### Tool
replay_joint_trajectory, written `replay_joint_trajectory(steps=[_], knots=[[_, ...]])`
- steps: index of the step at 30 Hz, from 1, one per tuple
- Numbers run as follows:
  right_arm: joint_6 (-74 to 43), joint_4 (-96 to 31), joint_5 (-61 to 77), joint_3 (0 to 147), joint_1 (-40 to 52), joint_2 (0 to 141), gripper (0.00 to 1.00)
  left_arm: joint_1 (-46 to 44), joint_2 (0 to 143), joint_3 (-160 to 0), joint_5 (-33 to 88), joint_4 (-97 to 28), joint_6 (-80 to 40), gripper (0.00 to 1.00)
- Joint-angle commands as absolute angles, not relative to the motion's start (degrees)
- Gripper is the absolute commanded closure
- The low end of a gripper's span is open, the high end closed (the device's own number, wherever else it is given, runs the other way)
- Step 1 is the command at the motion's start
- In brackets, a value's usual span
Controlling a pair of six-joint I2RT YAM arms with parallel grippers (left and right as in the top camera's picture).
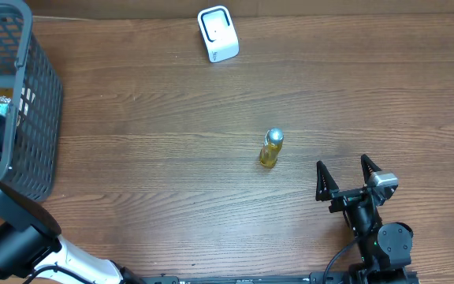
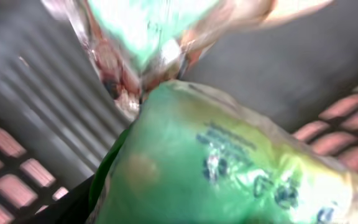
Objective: Scan the item barcode
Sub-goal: 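Grasp the small green-and-white box inside the basket with the left gripper, then carry the green box out and set it left of the bottle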
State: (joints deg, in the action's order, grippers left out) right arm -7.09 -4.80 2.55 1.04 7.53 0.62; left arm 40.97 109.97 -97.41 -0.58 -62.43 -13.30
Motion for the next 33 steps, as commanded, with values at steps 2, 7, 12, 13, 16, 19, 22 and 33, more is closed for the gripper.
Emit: replay_joint_trajectory(steps=[2,7,12,13,16,19,22,33], knots=[[-7.29,-4.64,2.26,0.45,7.27,0.16,0.0,40.86,108.84,-114.91,2.92,-67.61,-12.91,0.46],[-7.29,-4.64,2.26,0.45,7.27,0.16,0.0,40.8,108.84,-128.68,7.66,-73.6,-14.02,0.48],[-7.29,-4.64,2.24,0.45,7.27,0.16,0.0,40.14,108.84,-139.13,10.15,-79.66,-15.14,0.51],[-7.29,-4.64,2.24,0.45,7.27,0.16,0.0,39.86,108.84,-140.68,10.24,-80.73,-15.57,0.51],[-7.29,-4.64,2.26,0.45,7.27,0.16,0.0,38.35,108.64,-144.38,11.6,-83.33,-15.9,0.5],[-7.29,-4.64,2.26,0.45,7.27,0.16,0.0,36.23,108.22,-147.02,12.29,-85.71,-16.14,0.51],[-7.29,-4.67,2.24,0.45,7.27,0.16,0.0,33.21,107.31,-147.72,12.34,-86.91,-16.34,0.51],[-7.29,-4.64,2.26,0.45,7.27,0.16,0.0,19.53,105.41,-147.74,11.64,-90.26,-18.65,0.5]])
